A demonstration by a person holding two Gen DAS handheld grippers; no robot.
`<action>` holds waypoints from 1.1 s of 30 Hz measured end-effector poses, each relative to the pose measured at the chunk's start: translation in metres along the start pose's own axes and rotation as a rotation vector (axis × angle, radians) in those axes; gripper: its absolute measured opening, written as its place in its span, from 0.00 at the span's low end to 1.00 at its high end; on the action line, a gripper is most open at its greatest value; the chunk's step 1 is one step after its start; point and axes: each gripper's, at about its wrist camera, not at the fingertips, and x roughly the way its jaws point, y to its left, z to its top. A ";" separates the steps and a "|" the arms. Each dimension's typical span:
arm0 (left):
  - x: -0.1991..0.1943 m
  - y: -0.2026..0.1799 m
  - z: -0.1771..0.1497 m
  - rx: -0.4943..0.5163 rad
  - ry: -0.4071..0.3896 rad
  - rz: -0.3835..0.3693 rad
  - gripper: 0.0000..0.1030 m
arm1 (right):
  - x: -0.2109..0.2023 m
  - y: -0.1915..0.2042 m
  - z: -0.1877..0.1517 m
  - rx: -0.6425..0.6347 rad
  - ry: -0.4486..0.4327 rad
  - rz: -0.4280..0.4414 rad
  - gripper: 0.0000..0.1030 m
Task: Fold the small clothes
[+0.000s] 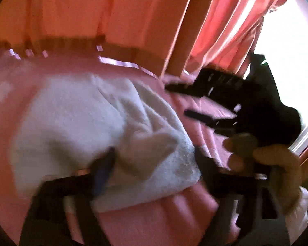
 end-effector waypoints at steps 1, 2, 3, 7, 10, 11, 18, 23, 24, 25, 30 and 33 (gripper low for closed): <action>-0.010 0.001 -0.001 0.020 -0.014 0.013 0.87 | 0.002 0.002 -0.002 -0.002 0.019 0.016 0.69; -0.019 0.005 -0.002 0.040 -0.015 0.037 0.89 | 0.006 0.005 -0.003 -0.002 0.041 0.034 0.70; -0.024 0.011 -0.004 0.056 -0.009 0.065 0.90 | 0.013 0.009 -0.007 0.002 0.073 0.068 0.71; -0.028 0.048 -0.028 0.106 0.073 0.243 0.91 | 0.031 0.015 -0.016 0.009 0.159 0.121 0.72; -0.018 0.079 -0.039 0.040 0.106 0.334 0.91 | 0.047 0.024 -0.022 -0.027 0.201 0.088 0.74; -0.022 0.087 -0.040 0.006 0.100 0.339 0.90 | 0.052 0.027 -0.023 -0.039 0.208 0.078 0.74; -0.010 0.113 -0.034 -0.209 0.136 0.281 0.34 | 0.010 0.064 -0.017 -0.147 0.057 0.251 0.18; -0.021 0.098 -0.031 -0.149 0.146 0.241 0.24 | -0.057 0.055 -0.017 -0.189 -0.094 0.243 0.16; -0.017 0.093 -0.033 -0.126 0.155 0.264 0.24 | -0.041 0.036 -0.019 -0.177 -0.028 0.129 0.16; -0.012 0.092 -0.034 -0.117 0.165 0.277 0.23 | -0.017 0.012 -0.022 -0.152 0.066 0.019 0.16; -0.003 0.091 -0.044 -0.134 0.179 0.293 0.23 | -0.007 -0.017 -0.036 -0.105 0.129 0.018 0.16; -0.002 0.094 -0.044 -0.143 0.191 0.290 0.23 | -0.004 -0.011 -0.034 -0.136 0.128 0.008 0.16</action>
